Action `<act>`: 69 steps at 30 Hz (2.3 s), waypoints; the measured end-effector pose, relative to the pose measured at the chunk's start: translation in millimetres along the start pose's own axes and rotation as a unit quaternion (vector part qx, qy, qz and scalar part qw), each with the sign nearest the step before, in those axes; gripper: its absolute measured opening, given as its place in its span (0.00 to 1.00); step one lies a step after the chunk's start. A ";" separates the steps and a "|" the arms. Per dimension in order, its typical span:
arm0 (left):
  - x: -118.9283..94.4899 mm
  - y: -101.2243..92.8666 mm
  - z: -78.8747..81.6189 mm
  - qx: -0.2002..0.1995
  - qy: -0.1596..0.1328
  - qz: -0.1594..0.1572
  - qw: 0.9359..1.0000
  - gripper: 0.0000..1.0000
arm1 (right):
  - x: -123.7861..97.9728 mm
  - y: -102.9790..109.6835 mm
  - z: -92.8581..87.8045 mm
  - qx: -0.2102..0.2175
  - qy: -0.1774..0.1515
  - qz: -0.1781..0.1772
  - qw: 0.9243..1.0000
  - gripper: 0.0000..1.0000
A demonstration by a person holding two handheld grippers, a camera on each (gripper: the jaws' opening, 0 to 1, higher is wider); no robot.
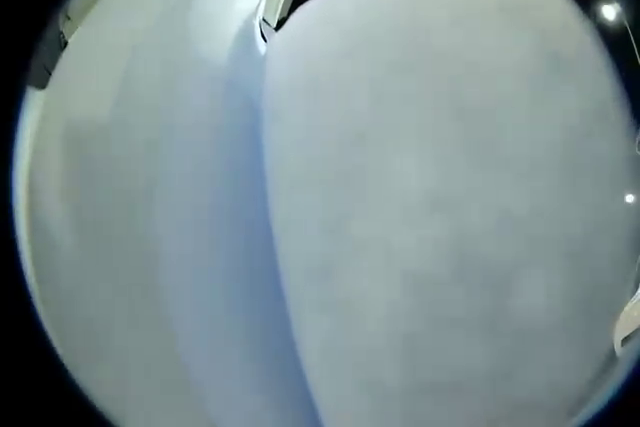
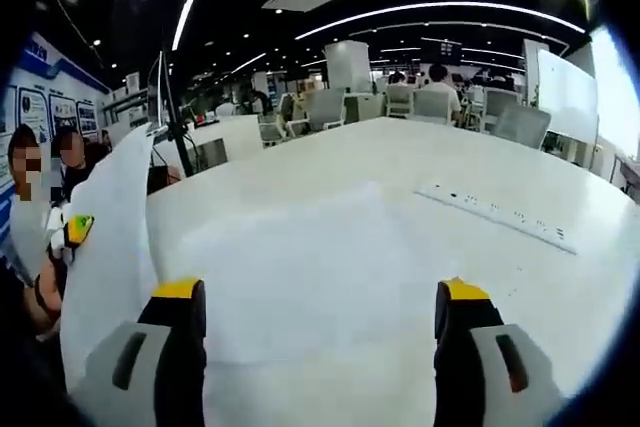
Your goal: Organize the stack of printing papers by aligning and flattening the scattered papers on the table
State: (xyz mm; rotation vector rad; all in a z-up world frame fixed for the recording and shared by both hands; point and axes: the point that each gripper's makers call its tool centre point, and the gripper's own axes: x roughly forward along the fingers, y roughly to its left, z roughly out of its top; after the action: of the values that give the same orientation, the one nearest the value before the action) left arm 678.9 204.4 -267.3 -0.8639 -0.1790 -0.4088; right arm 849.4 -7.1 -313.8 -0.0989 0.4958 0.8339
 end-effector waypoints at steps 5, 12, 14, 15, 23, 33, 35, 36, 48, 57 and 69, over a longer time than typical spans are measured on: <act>-0.1 0.0 -0.2 0.002 0.001 0.001 1.000 0.07 | 0.1 -15.6 0.0 0.001 -0.001 -0.020 1.000 0.90; -0.5 -1.2 0.1 0.002 0.000 0.000 1.000 0.07 | -5.9 -31.1 -6.0 0.002 -0.003 -0.044 0.999 0.90; -0.5 -1.2 0.1 0.002 0.000 0.000 1.000 0.07 | -6.8 -35.7 -4.0 -0.003 -0.005 -0.052 0.999 0.90; -0.5 -1.2 0.2 0.002 0.001 0.000 1.000 0.07 | -7.2 -37.5 -2.7 -0.006 -0.007 -0.054 0.998 0.90; -0.5 -1.4 0.6 0.002 0.001 0.000 1.000 0.07 | -2.0 -48.0 -4.3 -0.001 -0.009 -0.061 0.998 0.90; 0.1 -3.0 -0.3 0.003 0.000 0.001 1.000 0.07 | 1.6 -58.6 -1.6 0.008 -0.028 -0.061 0.998 0.90; 0.1 -3.1 -0.4 0.003 0.000 0.001 1.000 0.07 | 1.3 -60.0 -3.6 0.005 -0.025 -0.065 0.998 0.90; 0.2 -3.1 -0.5 0.003 0.001 0.001 1.000 0.07 | 0.7 -61.1 -4.0 0.006 -0.025 -0.068 0.997 0.90; 0.2 -1.6 -0.2 0.010 0.001 0.004 1.000 0.07 | 0.4 -81.0 4.5 0.004 -0.052 -0.091 0.994 0.91; 0.1 -3.1 -0.9 0.011 0.002 0.001 1.000 0.07 | 4.0 -83.2 -1.4 0.015 -0.052 -0.092 0.994 0.91; 0.4 -4.6 -1.0 0.013 0.001 -0.003 1.000 0.07 | 1.4 -86.1 -0.8 0.025 -0.066 -0.096 0.993 0.91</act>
State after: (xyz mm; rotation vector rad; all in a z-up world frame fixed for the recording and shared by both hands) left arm 677.3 201.0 -264.6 -0.8375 -0.1852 -0.4121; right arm 912.9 -64.4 -324.4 -0.0432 0.3751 0.6334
